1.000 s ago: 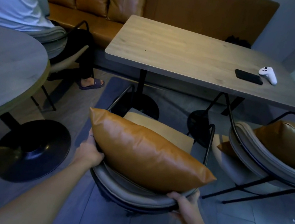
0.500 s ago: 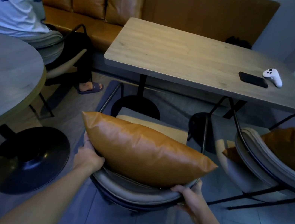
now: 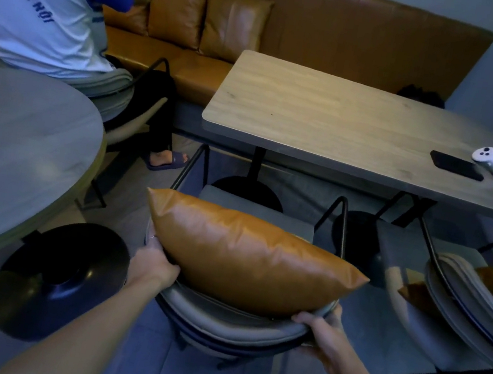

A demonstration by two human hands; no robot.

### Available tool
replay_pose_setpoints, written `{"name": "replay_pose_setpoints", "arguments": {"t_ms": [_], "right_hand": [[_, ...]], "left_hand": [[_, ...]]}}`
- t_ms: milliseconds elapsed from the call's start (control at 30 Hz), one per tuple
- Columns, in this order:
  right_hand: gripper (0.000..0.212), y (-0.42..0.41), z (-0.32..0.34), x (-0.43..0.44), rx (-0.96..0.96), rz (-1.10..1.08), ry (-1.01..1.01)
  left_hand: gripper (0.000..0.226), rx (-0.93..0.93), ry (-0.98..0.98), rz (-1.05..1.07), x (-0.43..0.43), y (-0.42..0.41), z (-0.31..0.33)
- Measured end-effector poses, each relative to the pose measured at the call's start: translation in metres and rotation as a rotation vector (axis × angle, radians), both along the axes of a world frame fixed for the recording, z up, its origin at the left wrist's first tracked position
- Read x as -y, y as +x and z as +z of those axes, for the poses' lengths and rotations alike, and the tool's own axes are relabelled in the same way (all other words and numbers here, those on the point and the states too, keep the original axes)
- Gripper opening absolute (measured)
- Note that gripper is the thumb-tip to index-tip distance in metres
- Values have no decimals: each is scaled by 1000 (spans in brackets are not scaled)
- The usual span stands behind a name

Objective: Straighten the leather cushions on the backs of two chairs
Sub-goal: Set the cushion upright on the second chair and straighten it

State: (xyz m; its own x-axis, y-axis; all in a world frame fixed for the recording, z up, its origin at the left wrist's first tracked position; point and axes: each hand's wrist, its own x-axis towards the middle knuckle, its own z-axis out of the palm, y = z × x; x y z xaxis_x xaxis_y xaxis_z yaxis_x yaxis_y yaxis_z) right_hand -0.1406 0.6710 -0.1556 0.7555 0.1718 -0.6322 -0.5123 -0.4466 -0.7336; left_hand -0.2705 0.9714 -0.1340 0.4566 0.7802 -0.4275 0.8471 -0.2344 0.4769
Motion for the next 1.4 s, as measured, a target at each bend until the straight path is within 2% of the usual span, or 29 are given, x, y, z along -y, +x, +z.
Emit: {"name": "replay_pose_setpoints", "arguments": {"t_ms": [300, 467, 567, 633, 700, 767, 900, 1167, 1400], "right_hand": [[66, 48, -11, -21, 5, -12, -54], [67, 66, -18, -19, -18, -6, -85], [67, 68, -18, -19, -55, -12, -92], [74, 65, -14, -20, -64, -28, -83], [91, 63, -9, -23, -70, -31, -77], [101, 61, -7, -24, -78, -30, -72], [89, 59, -10, -24, -59, -58, -49], [83, 43, -7, -26, -14, -43, -60], [72, 45, -10, -26, -19, -56, -87]], "left_hand": [[78, 29, 3, -54, -24, 35, -1], [96, 46, 6, -39, -18, 43, -11], [87, 17, 10, -35, -18, 45, -10], [80, -13, -5, -36, -17, 46, -7], [70, -54, -13, -53, -18, 48, -4], [71, -79, -14, -60, -18, 49, -4], [87, -87, -13, -72, -20, 49, -6], [80, -109, 2, -160, -28, 38, -4], [86, -137, 111, -289, -34, 40, -3]]}}
